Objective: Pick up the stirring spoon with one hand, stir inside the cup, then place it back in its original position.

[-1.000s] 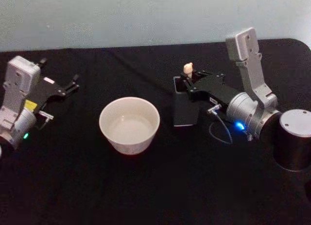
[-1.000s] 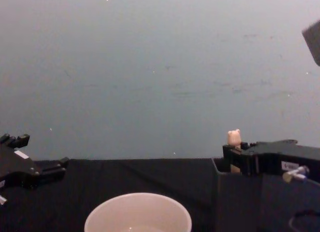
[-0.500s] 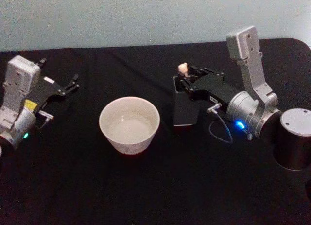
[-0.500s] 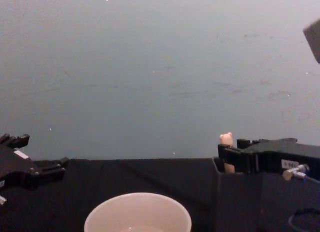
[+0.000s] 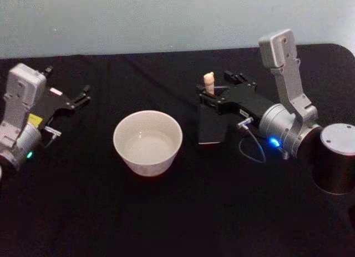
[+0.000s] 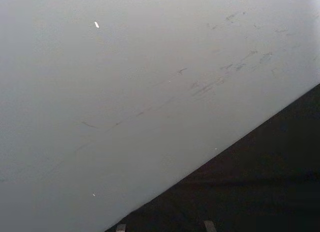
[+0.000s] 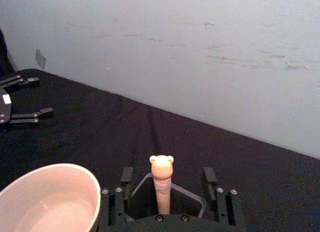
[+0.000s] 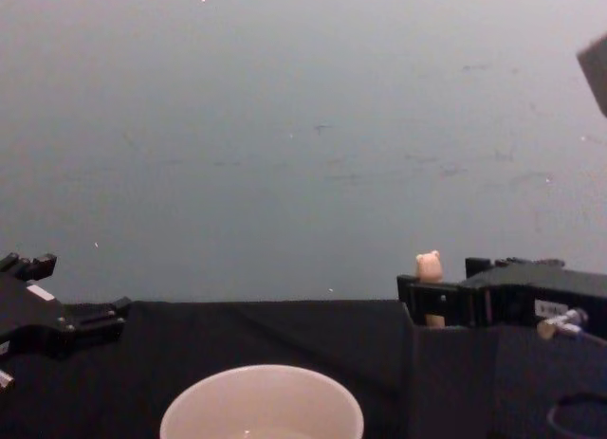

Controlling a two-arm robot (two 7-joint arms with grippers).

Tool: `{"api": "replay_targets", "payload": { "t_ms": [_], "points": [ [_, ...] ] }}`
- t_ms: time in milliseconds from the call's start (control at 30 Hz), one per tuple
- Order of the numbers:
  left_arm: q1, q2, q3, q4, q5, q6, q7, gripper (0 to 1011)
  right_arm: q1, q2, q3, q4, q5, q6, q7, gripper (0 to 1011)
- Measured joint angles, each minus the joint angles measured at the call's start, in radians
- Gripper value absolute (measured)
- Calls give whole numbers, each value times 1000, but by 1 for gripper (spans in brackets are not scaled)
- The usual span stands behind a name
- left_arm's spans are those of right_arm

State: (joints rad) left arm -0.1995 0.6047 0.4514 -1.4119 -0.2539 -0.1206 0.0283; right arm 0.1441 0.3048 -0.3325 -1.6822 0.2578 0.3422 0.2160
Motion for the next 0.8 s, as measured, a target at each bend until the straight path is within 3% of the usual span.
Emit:
{"api": "replay_targets", "payload": {
  "t_ms": [233,333,467,633,800],
  "points": [
    [0,0,0,0,0,0,0,1001,-1,-3,10,-8,7,-15,10,1002],
    [0,0,0,0,0,0,0,1001,-3,-8,23,-21,19,-30,18,1002],
    [0,0,0,0,0,0,0,1001,-2,-25,67,-59,66,-64,24,1003],
    [0,0,0,0,0,0,0,1001,16,-51,117,-59,84,-106,-31,1003],
    [0,0,0,0,0,0,0,1001,39,-64,141,10,41,-128,-91,1003]
  ]
}}
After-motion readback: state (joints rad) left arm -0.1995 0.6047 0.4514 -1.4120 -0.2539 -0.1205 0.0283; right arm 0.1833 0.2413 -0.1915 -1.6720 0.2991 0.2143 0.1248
